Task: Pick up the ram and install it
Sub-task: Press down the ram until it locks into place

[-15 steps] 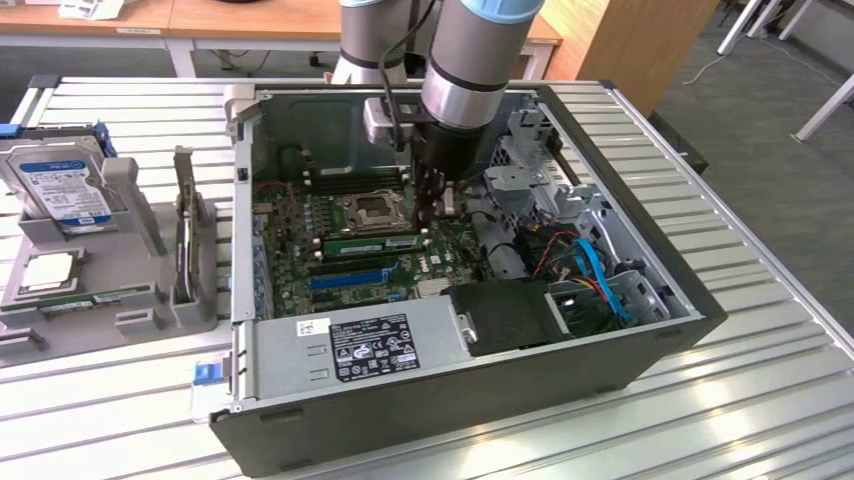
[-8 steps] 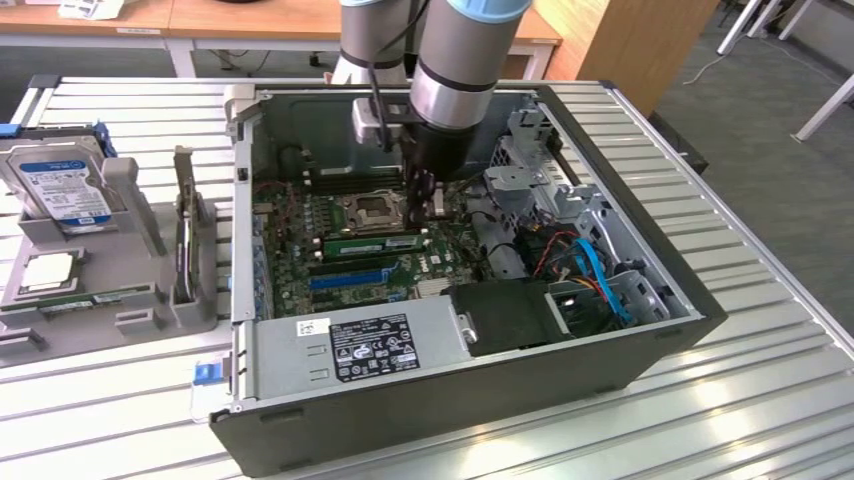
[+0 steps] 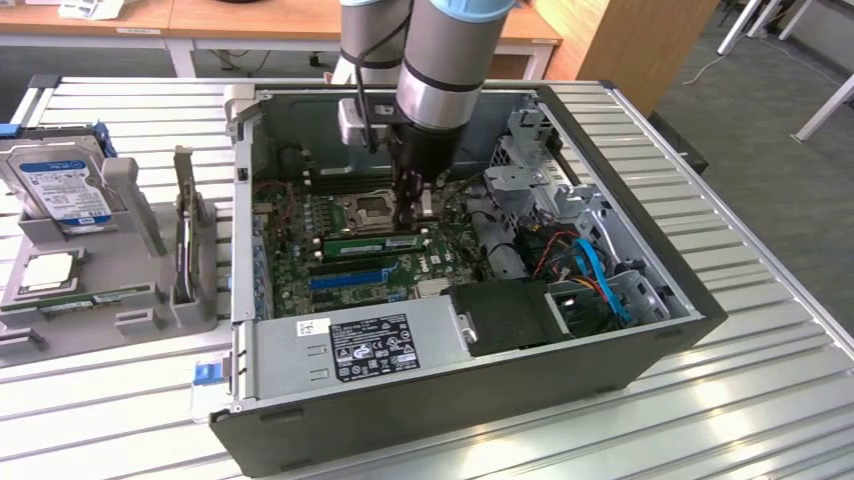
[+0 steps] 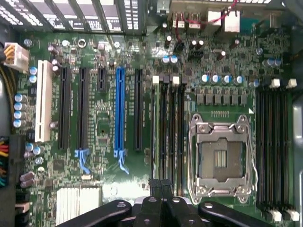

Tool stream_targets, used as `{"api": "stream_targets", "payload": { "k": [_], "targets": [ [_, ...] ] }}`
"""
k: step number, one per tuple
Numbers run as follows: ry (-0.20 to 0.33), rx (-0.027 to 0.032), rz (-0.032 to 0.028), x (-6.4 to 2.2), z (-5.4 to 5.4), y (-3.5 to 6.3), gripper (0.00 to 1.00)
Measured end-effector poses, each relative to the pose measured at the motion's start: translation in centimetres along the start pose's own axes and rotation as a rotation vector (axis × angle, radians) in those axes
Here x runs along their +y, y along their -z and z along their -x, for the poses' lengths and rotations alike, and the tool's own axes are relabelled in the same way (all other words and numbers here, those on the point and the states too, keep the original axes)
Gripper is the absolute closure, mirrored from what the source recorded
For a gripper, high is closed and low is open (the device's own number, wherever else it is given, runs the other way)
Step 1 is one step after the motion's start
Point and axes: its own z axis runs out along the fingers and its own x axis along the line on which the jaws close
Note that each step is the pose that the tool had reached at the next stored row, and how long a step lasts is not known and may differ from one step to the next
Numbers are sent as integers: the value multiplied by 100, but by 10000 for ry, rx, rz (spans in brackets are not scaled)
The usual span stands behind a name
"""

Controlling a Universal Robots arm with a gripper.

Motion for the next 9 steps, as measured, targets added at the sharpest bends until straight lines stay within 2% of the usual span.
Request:
{"api": "stream_targets", "payload": {
  "k": [9],
  "targets": [
    [-1,1,0,177,-2,-10,90]
  ]
}}
